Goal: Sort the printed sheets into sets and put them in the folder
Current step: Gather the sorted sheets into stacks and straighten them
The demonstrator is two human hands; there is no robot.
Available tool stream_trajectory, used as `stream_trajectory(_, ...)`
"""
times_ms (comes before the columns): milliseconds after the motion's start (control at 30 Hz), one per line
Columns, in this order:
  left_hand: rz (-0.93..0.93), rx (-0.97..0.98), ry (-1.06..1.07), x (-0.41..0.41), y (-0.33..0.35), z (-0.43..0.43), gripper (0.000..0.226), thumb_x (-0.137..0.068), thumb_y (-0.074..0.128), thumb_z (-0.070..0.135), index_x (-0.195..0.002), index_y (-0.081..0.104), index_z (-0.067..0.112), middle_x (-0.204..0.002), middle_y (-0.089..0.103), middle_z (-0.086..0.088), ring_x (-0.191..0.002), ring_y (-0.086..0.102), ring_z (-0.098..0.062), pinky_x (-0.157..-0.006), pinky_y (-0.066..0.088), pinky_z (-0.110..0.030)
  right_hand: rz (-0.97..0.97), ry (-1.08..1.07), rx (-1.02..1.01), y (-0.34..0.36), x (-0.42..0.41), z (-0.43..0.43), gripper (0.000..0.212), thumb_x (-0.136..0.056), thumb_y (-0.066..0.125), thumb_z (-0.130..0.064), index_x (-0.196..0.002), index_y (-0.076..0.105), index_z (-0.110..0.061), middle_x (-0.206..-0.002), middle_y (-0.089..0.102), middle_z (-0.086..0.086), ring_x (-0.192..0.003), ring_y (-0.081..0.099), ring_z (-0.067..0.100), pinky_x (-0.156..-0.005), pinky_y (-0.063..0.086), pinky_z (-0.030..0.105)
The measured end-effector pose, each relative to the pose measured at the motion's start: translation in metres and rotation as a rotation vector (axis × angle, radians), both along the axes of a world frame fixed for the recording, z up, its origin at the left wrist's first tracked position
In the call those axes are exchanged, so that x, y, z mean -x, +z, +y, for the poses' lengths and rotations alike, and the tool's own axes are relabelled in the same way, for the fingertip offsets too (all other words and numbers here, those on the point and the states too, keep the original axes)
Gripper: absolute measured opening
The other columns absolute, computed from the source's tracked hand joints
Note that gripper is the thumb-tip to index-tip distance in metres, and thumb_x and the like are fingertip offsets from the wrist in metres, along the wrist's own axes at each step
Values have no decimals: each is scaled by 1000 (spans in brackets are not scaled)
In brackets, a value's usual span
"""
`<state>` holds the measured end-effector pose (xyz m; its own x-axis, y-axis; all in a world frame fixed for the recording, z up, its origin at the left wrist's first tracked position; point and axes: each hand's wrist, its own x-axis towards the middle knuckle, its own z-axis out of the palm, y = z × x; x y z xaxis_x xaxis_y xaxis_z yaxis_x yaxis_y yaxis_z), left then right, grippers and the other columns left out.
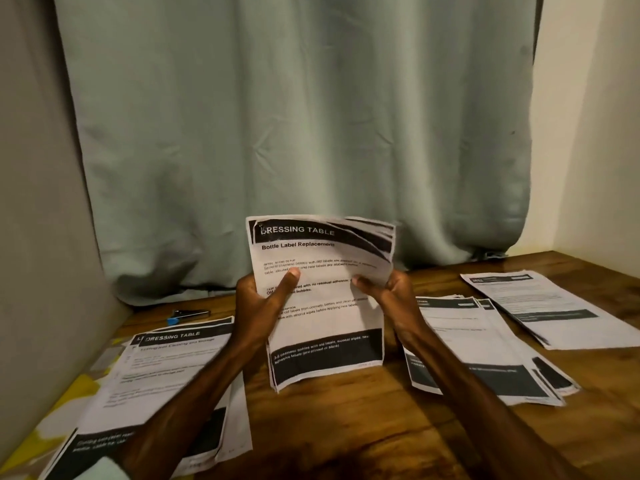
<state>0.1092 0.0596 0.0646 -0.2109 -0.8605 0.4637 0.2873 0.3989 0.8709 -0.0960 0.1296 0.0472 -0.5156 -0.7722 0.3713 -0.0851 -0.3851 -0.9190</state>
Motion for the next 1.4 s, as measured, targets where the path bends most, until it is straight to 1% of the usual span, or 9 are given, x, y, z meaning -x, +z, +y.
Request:
stream_trajectory(67, 8, 15, 13, 4, 4, 3, 15, -90, 74, 14, -96, 65, 25, -78, 76, 20, -75, 75, -5, -57, 56, -18, -8, 5, -2, 2, -2, -2, 28, -88, 76, -14, -113, 63, -17, -103, 74, -2, -90, 73, 17, -64, 58, 22)
stream_trajectory(167, 16, 7, 20, 7, 7, 5, 19, -91, 73, 14, -95, 60, 26, -71, 72, 26, -68, 72, 2, -53, 54, -14, -21, -15, 5, 3, -3, -5, 27, -88, 76, -15, -112, 63, -18, -106, 74, 1, -90, 73, 18, -66, 58, 25)
stream_trajectory(333, -4, -10, 22, 8, 2, 1, 14, -90, 73, 18, -98, 65, 25, -81, 77, 15, -77, 76, -9, -57, 58, -21, -27, 28, -6, 3, -1, -2, 23, -90, 74, -19, -109, 63, -22, -105, 75, 3, -90, 75, 24, -66, 60, 28)
stream_trajectory(433, -24, 0, 29, 9, 4, 0, 12, -91, 73, 19, -98, 66, 25, -82, 77, 16, -78, 77, -11, -57, 58, -22, -38, 82, 56, 20, -2, 2, 24, -94, 70, -25, -115, 66, -14, -103, 78, 4, -88, 77, 20, -65, 60, 26)
stream_trajectory(633, -61, 8, 30, 8, 6, -4, 10, -89, 74, 20, -96, 67, 24, -80, 77, 17, -78, 77, -13, -57, 58, -23, 131, -20, 192, 72, 11, -9, 23, -102, 58, -28, -111, 71, -11, -97, 79, 2, -89, 76, 17, -72, 59, 24)
stream_trajectory(800, -52, -20, 43, 8, 6, -7, 11, -88, 75, 19, -93, 66, 23, -78, 77, 13, -73, 76, -12, -54, 58, -22, 232, -76, 230, 75, 15, -20, 28, -104, 55, -27, -114, 71, -6, -98, 78, 4, -90, 75, 19, -73, 59, 26)
stream_trajectory(967, -24, 34, 94, 4, 25, -12, 20, -89, 73, 29, -101, 70, 13, -91, 79, -3, -80, 78, -23, -67, 64, -39, 275, -144, 237, 73, 11, -23, 25, -104, 53, -26, -111, 71, -10, -89, 78, -11, -84, 74, 8, -69, 56, 18)
stream_trajectory(1200, 15, 195, 215, 3, 66, -26, 28, -100, 62, 42, -83, 71, 20, -78, 76, -7, -75, 76, -28, -72, 62, -57, 290, -186, 276, 70, 4, -25, 28, -105, 52, -25, -112, 71, -5, -96, 77, -6, -87, 73, 7, -71, 55, 16)
stream_trajectory(1400, 36, 239, 317, 10, 66, -21, 35, -103, 58, 37, -73, 67, 23, -69, 72, -4, -69, 73, -26, -69, 60, -56, 266, -194, 302, 70, -1, -24, 22, -105, 53, -21, -106, 72, -10, -88, 77, -13, -85, 73, 5, -72, 54, 15)
